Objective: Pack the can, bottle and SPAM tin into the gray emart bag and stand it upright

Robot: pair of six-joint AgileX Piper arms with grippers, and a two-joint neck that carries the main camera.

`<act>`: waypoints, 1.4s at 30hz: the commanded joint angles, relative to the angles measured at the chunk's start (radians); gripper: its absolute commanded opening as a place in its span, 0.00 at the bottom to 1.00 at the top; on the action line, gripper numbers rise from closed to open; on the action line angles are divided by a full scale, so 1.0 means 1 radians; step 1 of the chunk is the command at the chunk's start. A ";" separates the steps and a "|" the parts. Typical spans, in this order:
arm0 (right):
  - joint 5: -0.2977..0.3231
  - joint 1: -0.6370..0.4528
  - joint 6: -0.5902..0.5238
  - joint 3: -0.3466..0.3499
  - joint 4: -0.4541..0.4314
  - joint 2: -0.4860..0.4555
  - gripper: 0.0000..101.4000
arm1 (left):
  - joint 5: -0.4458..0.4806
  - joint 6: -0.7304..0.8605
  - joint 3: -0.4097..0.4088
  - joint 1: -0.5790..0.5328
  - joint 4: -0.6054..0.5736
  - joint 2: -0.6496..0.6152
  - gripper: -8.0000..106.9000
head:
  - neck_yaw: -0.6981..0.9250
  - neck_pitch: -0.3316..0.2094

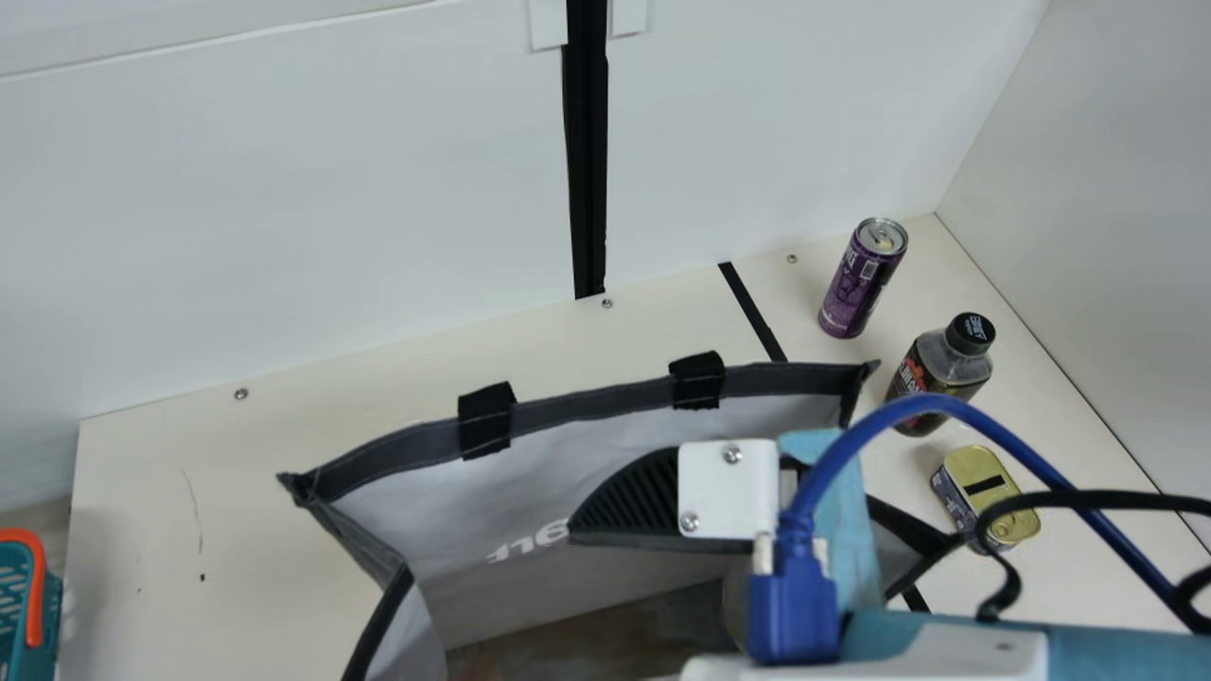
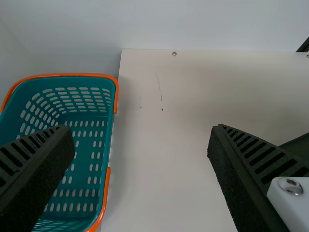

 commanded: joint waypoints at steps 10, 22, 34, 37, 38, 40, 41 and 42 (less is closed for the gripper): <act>-0.001 -0.072 0.038 -0.083 -0.004 -0.019 0.94 | 0.000 0.000 0.000 0.000 0.000 0.000 0.85 | -0.002 -0.023; -0.001 -0.333 0.067 -0.194 -0.024 -0.005 0.94 | 0.000 0.000 0.000 0.000 0.000 0.000 0.85 | -0.002 -0.023; -0.001 -0.615 0.111 -0.255 0.012 0.037 0.94 | 0.000 0.000 0.000 0.000 0.000 0.000 0.85 | -0.002 -0.023; -0.001 -0.685 0.123 -0.259 0.039 0.052 0.94 | 0.000 0.000 0.000 0.000 0.000 0.000 0.85 | -0.002 -0.023; -0.001 -0.708 0.126 -0.260 0.049 0.057 0.94 | 0.000 0.000 0.000 0.000 0.000 0.000 0.85 | -0.002 -0.023; -0.001 -0.757 0.131 -0.260 0.070 0.067 0.94 | 0.000 0.000 0.000 0.000 0.000 0.000 0.85 | -0.002 -0.023; -0.001 -0.782 0.132 -0.259 0.081 0.073 0.94 | 0.000 0.000 0.000 0.000 0.000 0.000 0.85 | -0.002 -0.023; -0.001 -0.805 0.136 -0.259 0.089 0.079 0.94 | 0.000 0.000 0.000 0.000 0.000 0.000 0.85 | -0.002 -0.023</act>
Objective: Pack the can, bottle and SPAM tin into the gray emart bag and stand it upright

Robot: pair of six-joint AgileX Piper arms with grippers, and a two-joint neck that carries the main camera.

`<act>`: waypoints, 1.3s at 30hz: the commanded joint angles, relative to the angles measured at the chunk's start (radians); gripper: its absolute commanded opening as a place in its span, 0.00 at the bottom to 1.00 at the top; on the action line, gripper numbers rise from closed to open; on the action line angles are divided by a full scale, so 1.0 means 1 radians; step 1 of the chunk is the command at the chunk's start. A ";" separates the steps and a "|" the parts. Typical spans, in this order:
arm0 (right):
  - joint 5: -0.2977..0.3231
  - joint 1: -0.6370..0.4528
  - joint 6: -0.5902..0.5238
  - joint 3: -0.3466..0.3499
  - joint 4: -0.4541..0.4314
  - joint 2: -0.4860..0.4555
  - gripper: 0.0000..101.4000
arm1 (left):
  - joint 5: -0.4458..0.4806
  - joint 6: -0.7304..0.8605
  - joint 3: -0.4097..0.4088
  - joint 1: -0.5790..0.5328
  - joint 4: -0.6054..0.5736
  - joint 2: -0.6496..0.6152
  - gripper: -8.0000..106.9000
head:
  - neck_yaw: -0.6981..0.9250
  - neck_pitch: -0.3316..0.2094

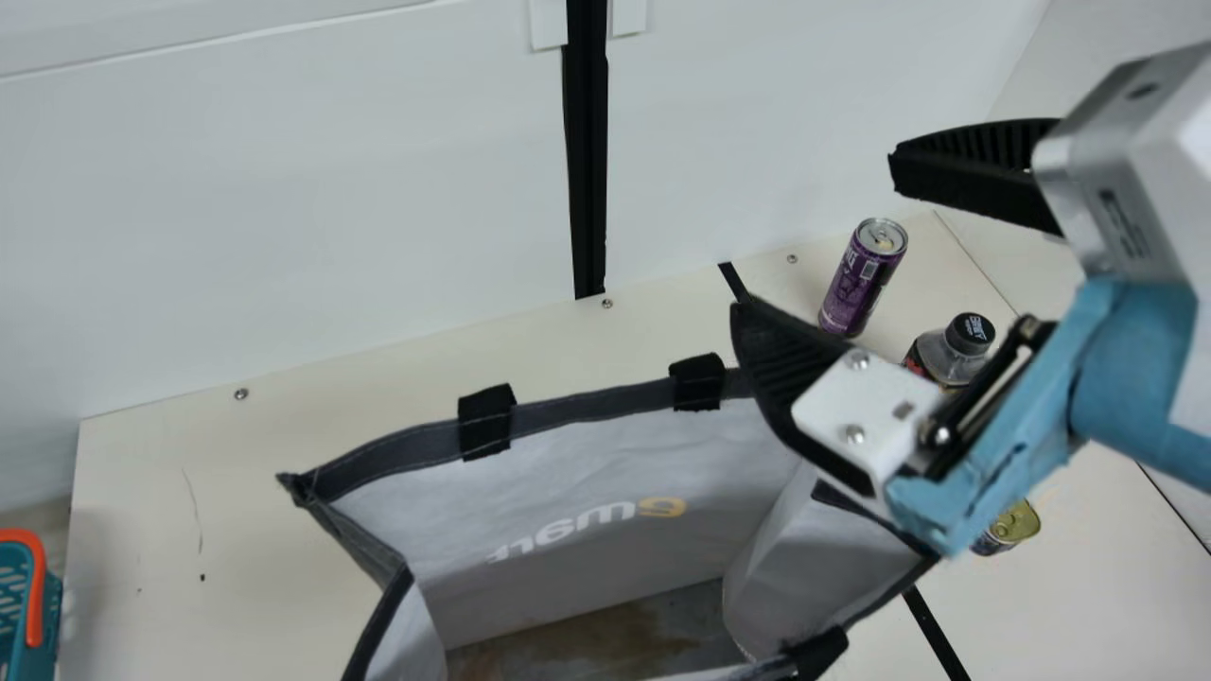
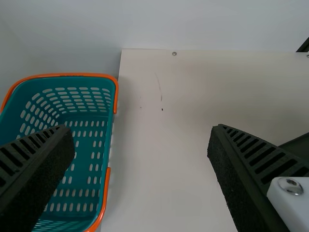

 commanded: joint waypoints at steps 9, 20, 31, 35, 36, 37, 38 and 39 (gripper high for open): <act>0.000 -0.261 0.001 0.007 0.093 0.049 0.94 | 0.000 0.000 0.000 0.000 0.000 0.000 0.85 | -0.001 -0.023; 0.000 -0.394 0.069 0.066 0.051 0.050 0.94 | 0.000 0.000 0.000 0.000 0.000 0.000 0.85 | -0.001 -0.023; 0.000 -0.449 0.146 0.182 -0.039 0.007 0.94 | 0.000 0.000 0.000 0.000 0.000 0.000 0.85 | -0.001 -0.023; 0.000 -0.481 0.155 0.229 -0.054 -0.007 0.94 | 0.000 0.000 0.000 0.000 0.000 0.000 0.85 | -0.001 -0.023; 0.000 -0.490 0.155 0.240 -0.055 -0.010 0.94 | 0.000 0.000 0.000 0.000 0.000 0.000 0.85 | -0.001 -0.023; 0.000 -0.499 0.155 0.251 -0.057 -0.013 0.94 | 0.000 0.000 0.000 0.000 0.000 0.000 0.85 | -0.001 -0.023; 0.000 -0.508 0.155 0.261 -0.058 -0.016 0.94 | 0.000 0.000 0.000 0.000 0.000 0.000 0.85 | -0.001 -0.023; 0.000 -0.517 0.155 0.271 -0.058 -0.018 0.94 | 0.000 0.000 0.000 0.000 0.000 0.000 0.85 | -0.001 -0.023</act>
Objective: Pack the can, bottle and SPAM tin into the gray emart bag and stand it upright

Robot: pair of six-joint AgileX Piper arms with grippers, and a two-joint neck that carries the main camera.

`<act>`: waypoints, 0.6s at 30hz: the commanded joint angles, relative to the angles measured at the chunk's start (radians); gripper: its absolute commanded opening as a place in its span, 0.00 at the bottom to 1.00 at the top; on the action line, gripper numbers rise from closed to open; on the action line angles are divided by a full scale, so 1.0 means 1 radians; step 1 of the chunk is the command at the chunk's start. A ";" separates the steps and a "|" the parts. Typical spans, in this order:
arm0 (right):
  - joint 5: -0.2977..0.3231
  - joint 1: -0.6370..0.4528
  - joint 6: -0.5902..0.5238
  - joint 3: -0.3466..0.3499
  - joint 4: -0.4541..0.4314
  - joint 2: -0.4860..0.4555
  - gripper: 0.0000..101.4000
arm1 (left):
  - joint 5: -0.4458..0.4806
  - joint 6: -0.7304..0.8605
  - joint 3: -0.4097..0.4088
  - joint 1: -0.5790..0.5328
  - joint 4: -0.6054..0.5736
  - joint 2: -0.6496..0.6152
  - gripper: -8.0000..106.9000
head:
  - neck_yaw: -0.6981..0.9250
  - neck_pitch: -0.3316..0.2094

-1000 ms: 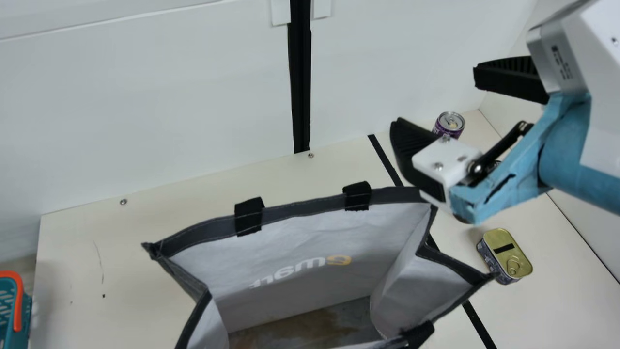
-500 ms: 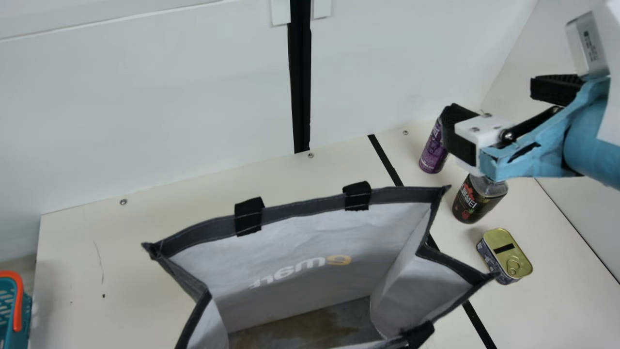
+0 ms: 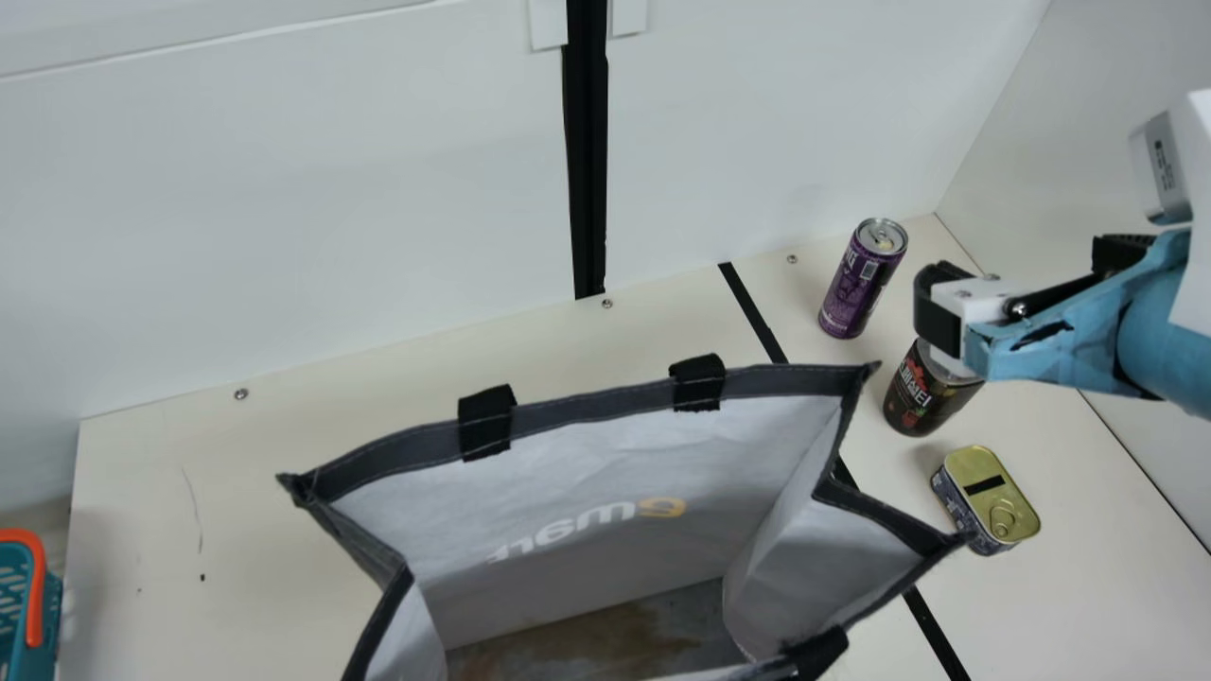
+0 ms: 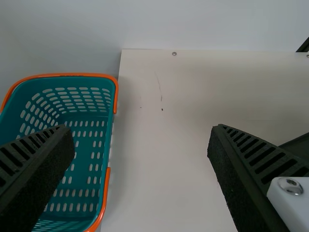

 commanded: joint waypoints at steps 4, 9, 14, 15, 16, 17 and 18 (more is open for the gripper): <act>0.000 -0.035 -0.001 0.054 -0.004 -0.012 0.94 | 0.000 0.000 0.000 0.000 0.000 0.000 0.85 | -0.002 -0.023; 0.000 -0.069 -0.008 0.108 0.000 -0.026 0.94 | 0.000 0.000 0.000 0.000 0.000 0.000 0.85 | -0.002 -0.023; 0.000 -0.090 -0.010 0.165 0.003 -0.043 0.94 | 0.000 0.000 0.000 0.000 0.000 0.000 0.85 | -0.002 -0.023; 0.000 -0.094 -0.010 0.175 0.003 -0.046 0.94 | 0.000 0.000 0.000 0.000 0.000 0.000 0.85 | -0.002 -0.023; 0.000 -0.097 -0.009 0.186 0.003 -0.050 0.94 | 0.000 0.000 0.000 0.000 0.000 0.000 0.85 | -0.002 -0.023; 0.000 -0.100 -0.008 0.197 0.004 -0.054 0.94 | 0.000 0.000 0.000 0.000 0.000 0.000 0.85 | -0.002 -0.023; 0.000 -0.101 -0.006 0.208 0.003 -0.058 0.94 | 0.000 0.000 0.000 0.000 0.000 0.000 0.85 | -0.002 -0.023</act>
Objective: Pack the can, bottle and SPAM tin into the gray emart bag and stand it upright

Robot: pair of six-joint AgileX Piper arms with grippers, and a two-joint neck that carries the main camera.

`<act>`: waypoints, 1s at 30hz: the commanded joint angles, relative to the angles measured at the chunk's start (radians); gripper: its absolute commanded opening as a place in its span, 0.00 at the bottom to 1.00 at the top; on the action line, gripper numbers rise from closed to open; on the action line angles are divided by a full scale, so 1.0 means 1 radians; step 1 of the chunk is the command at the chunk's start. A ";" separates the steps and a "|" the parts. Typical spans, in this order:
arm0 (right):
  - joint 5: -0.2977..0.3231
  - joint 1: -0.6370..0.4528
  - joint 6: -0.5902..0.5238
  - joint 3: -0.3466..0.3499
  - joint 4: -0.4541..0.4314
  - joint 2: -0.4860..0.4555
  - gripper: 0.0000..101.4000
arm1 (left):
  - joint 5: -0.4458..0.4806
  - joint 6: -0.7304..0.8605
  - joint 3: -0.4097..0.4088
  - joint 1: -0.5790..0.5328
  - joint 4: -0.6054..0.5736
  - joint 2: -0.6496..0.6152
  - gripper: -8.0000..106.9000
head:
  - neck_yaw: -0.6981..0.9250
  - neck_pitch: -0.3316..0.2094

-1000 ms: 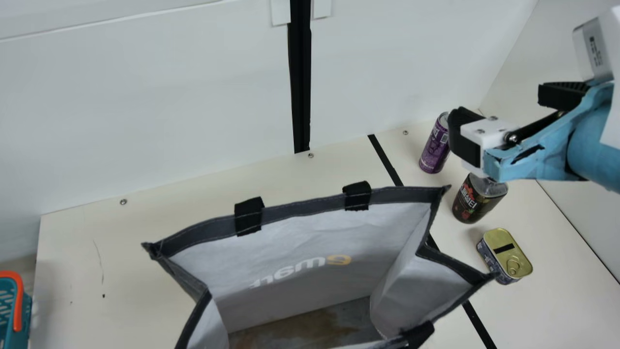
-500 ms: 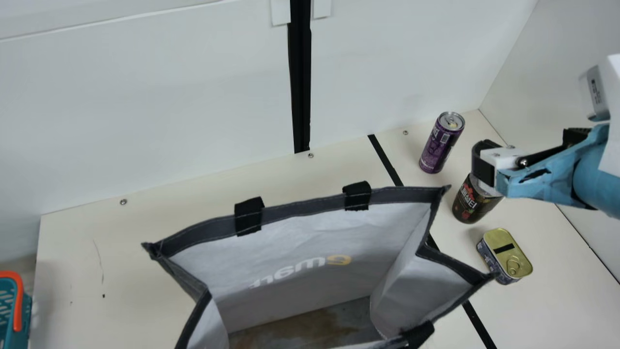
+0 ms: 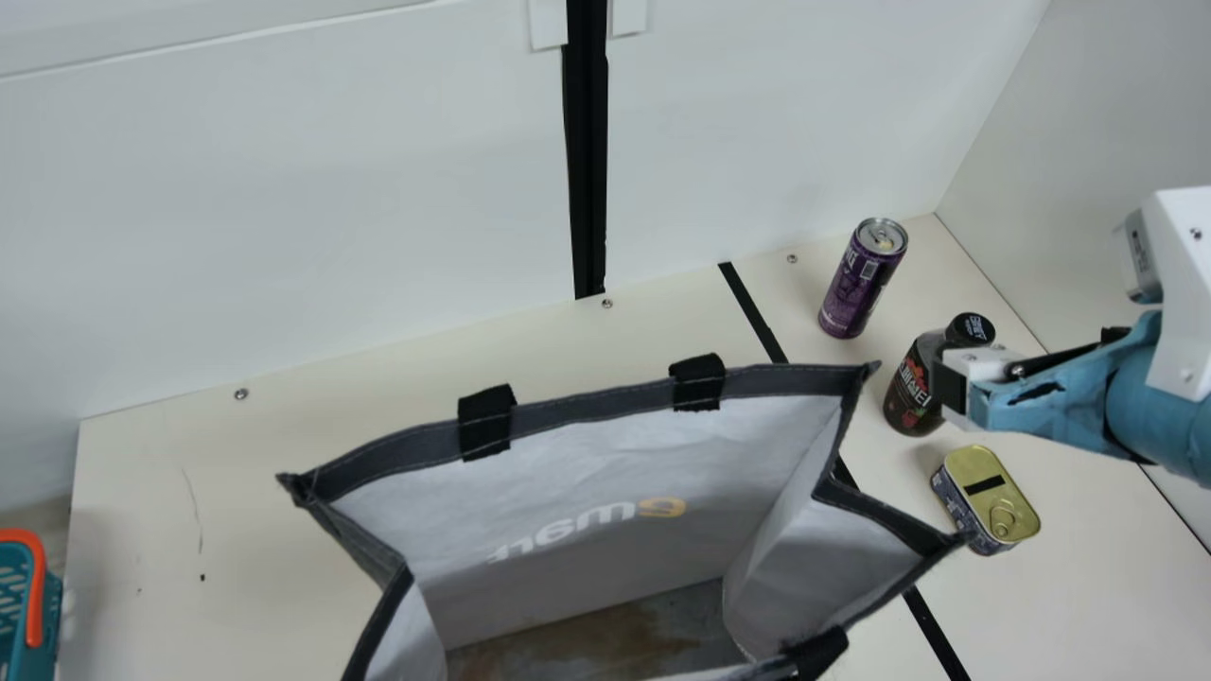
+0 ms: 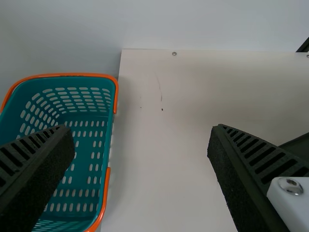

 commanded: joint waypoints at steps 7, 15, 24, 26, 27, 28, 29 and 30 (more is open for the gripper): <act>0.002 -0.008 0.017 0.057 -0.003 -0.031 0.94 | 0.000 0.000 0.000 0.000 0.000 0.000 0.85 | -0.002 -0.023; 0.000 -0.008 0.016 0.058 -0.002 -0.033 0.94 | 0.000 0.000 0.000 0.000 0.000 0.000 0.85 | -0.002 -0.023; 0.000 -0.008 0.016 0.058 -0.002 -0.033 0.94 | 0.000 0.000 0.000 0.000 0.000 0.000 0.85 | -0.002 -0.023; 0.000 -0.008 0.016 0.058 -0.002 -0.033 0.94 | 0.000 0.000 0.000 0.000 0.000 0.000 0.85 | -0.002 -0.023; 0.000 -0.008 0.016 0.058 -0.002 -0.033 0.94 | 0.000 0.000 0.000 0.000 0.000 0.000 0.85 | -0.002 -0.023; 0.000 -0.008 0.016 0.058 -0.002 -0.033 0.94 | 0.000 0.000 0.000 0.000 0.000 0.000 0.85 | -0.002 -0.023; 0.000 -0.008 0.016 0.058 -0.002 -0.033 0.94 | 0.000 0.000 0.000 0.000 0.000 0.000 0.85 | -0.002 -0.023; 0.000 -0.008 0.016 0.058 -0.002 -0.033 0.94 | 0.000 0.000 0.000 0.000 0.000 0.000 0.85 | -0.002 -0.023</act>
